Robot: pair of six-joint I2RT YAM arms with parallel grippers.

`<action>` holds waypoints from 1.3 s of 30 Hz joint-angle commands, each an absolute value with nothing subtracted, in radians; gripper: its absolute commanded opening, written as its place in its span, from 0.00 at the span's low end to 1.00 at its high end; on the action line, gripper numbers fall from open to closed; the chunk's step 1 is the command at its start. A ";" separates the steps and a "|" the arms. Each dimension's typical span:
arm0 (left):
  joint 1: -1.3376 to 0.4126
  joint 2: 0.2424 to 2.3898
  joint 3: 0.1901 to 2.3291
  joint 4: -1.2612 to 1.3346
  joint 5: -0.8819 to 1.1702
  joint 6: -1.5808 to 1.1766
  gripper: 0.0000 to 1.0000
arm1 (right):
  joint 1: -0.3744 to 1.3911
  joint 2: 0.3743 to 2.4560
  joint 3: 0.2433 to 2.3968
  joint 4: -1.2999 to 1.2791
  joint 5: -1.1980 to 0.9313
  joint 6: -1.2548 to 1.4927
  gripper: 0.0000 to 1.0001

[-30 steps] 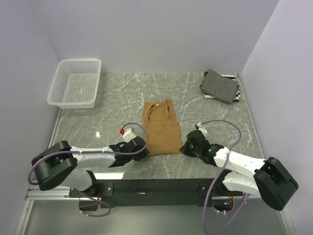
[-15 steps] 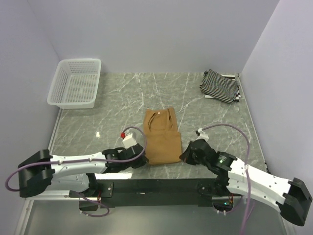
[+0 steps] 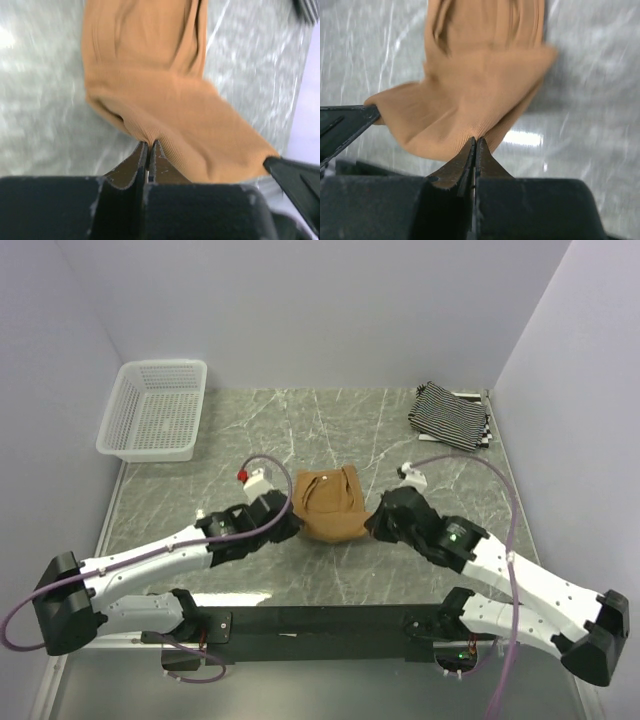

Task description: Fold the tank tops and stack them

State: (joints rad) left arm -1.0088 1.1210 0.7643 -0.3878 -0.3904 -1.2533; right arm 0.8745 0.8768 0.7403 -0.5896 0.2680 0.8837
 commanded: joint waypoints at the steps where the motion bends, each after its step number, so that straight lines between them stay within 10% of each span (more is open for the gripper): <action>1: -0.930 1.178 0.871 -0.347 -0.351 -1.114 0.01 | 0.772 0.962 0.842 -0.548 0.278 0.761 0.00; 18: -0.446 1.767 1.381 -0.161 0.023 -0.920 0.01 | 0.356 1.742 1.412 -0.391 -0.109 0.545 0.00; 22: -0.382 1.980 1.506 -0.144 0.084 -0.925 0.19 | 0.316 1.933 1.596 -0.403 -0.130 0.526 0.45; 26: -0.345 2.008 1.505 -0.043 0.133 -0.920 0.45 | 0.291 2.066 1.742 -0.495 -0.107 0.491 0.52; 29: -0.336 1.971 1.514 -0.086 0.095 -0.878 0.59 | 0.288 1.996 1.682 -0.471 -0.074 0.489 0.54; 39: -0.347 1.816 1.299 -0.129 0.015 -0.867 0.55 | 0.311 1.755 1.217 -0.286 -0.150 0.552 0.66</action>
